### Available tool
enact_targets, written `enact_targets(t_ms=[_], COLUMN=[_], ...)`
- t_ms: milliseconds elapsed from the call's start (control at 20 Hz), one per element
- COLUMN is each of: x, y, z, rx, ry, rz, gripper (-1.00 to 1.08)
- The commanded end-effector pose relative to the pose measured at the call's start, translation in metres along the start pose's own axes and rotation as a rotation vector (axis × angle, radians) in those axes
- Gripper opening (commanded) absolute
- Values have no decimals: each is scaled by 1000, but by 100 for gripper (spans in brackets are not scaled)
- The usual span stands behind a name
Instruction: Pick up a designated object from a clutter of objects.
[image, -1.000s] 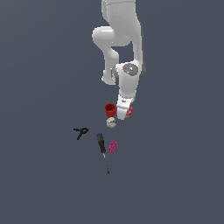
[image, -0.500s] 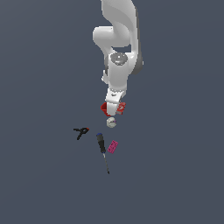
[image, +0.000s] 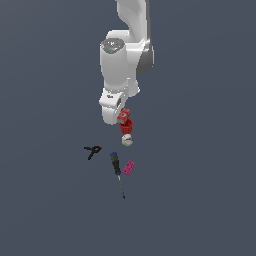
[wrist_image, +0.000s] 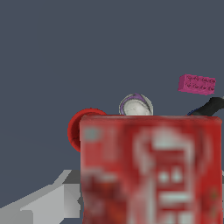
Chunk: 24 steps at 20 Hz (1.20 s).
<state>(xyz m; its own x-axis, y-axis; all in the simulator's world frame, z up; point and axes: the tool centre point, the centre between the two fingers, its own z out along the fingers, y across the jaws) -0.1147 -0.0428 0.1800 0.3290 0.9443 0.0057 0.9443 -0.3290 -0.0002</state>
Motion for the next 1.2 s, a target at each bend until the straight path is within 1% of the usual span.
enact_targets(t_ms=[0,450,650,900,1150], x=[-18,-85,-110,-133,-147], y=[10,51,69,85,96], z=[-21,-95,-124,-150,-167], rx=[1,0,0,0,0], ry=[1,-2,-4,-5,-6], rz=[0,1,2,2,2], gripper=[-100,-100,-100,-100,-100])
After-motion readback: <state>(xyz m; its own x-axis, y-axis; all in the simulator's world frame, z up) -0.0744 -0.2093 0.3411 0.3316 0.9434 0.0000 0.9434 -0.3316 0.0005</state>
